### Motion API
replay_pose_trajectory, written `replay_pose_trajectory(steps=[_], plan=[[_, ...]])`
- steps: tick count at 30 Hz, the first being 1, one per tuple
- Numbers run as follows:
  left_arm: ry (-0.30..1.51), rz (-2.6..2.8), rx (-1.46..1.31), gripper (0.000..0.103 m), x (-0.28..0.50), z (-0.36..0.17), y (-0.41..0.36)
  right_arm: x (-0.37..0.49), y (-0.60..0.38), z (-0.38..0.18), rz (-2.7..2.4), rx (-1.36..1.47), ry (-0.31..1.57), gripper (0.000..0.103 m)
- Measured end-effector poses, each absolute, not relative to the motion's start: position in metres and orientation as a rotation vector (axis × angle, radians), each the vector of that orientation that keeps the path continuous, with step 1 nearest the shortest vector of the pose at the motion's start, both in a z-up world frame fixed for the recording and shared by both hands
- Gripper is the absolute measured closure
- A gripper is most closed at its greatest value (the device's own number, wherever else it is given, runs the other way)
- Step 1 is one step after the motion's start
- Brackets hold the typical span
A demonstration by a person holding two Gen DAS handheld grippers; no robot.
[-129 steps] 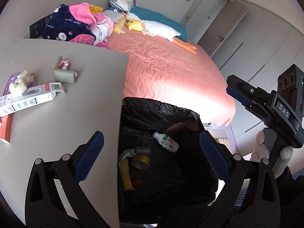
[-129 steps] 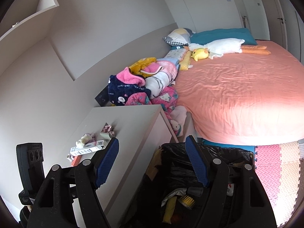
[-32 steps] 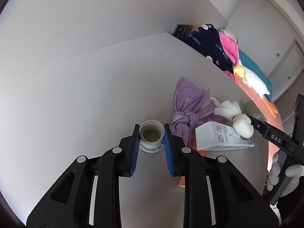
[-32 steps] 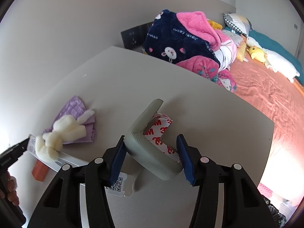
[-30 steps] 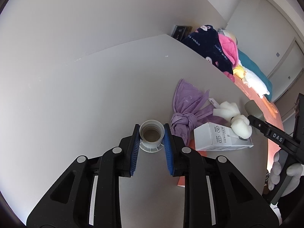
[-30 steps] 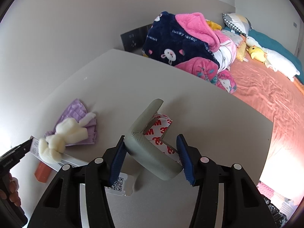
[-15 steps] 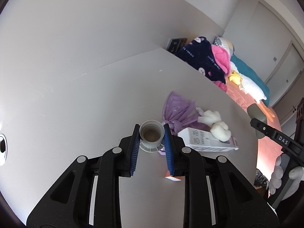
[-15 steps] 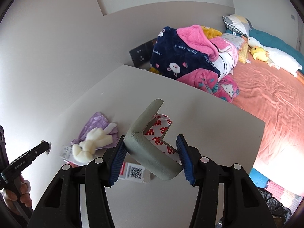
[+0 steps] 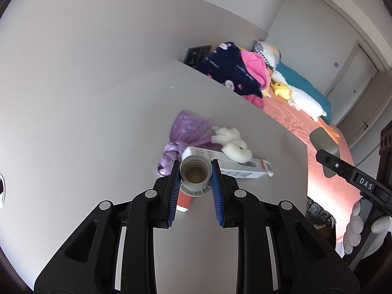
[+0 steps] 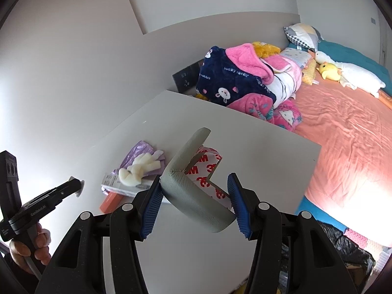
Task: Collect trash
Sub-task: 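Carry the white cup and grey corner guard over the trash bag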
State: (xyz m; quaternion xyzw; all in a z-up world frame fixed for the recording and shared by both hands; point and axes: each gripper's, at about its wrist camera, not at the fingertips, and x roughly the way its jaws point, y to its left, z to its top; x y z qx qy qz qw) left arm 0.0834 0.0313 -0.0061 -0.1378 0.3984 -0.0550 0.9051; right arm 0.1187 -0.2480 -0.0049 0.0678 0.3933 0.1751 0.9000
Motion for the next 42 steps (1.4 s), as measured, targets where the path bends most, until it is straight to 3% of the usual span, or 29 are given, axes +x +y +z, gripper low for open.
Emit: replay_pose_trajectory(steps=[42], plan=[[0.837, -0.508, -0.109, 0.079, 0.070, 0.017, -0.146, 0.007, -0.382, 0.018, 0.151, 0.270, 0.726, 0.048]])
